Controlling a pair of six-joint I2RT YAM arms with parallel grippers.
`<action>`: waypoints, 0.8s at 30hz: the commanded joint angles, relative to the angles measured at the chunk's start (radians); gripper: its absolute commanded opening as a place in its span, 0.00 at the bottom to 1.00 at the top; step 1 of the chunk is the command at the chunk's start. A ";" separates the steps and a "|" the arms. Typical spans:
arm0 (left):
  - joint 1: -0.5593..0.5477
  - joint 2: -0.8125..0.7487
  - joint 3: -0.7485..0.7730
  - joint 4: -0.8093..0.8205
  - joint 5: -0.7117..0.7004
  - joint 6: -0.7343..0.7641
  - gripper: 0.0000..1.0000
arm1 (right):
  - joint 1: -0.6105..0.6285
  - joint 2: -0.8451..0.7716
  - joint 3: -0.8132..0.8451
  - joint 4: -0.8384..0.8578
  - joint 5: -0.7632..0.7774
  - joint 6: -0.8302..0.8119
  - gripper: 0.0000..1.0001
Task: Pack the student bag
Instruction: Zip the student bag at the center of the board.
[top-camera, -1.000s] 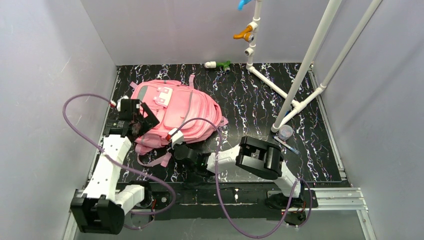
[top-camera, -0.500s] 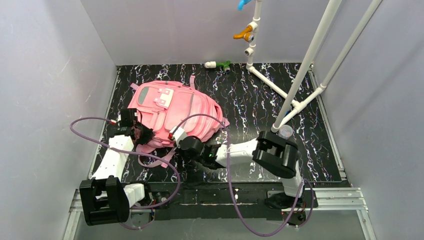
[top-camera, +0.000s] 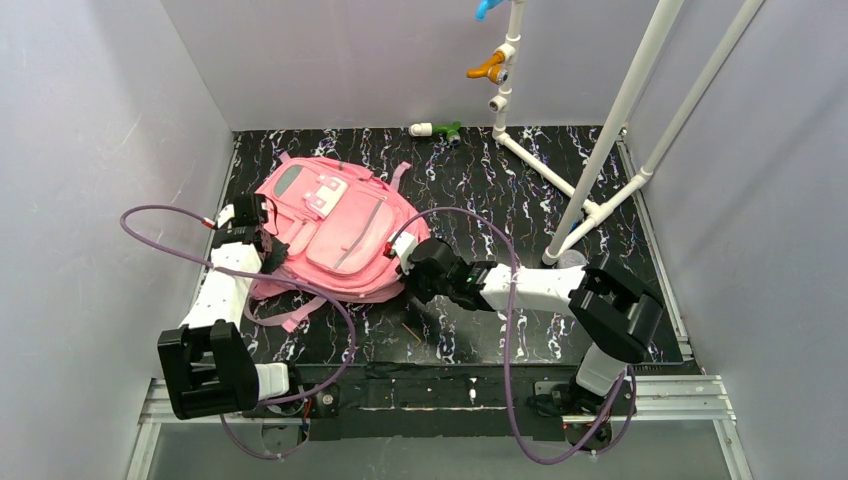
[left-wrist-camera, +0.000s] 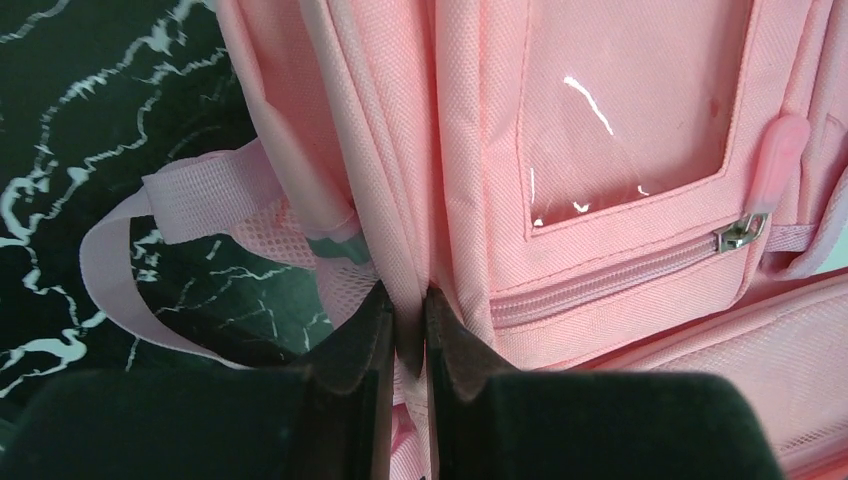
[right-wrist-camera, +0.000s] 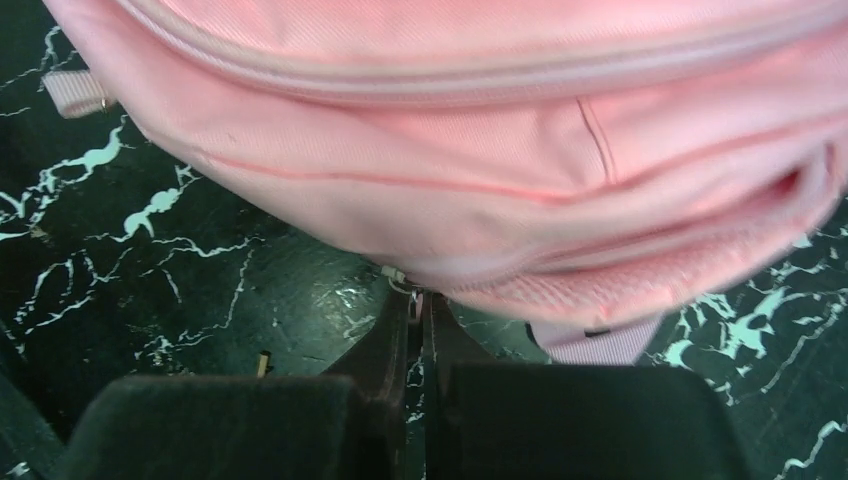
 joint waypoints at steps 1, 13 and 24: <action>0.039 -0.017 0.038 -0.052 -0.310 0.083 0.00 | -0.016 -0.069 -0.045 -0.075 0.105 -0.006 0.01; -0.308 -0.293 0.012 -0.072 -0.003 0.308 0.82 | -0.036 -0.109 -0.049 0.083 -0.115 0.097 0.01; -0.845 -0.321 -0.252 0.412 0.243 0.639 0.73 | -0.092 -0.196 -0.086 0.164 -0.402 0.179 0.01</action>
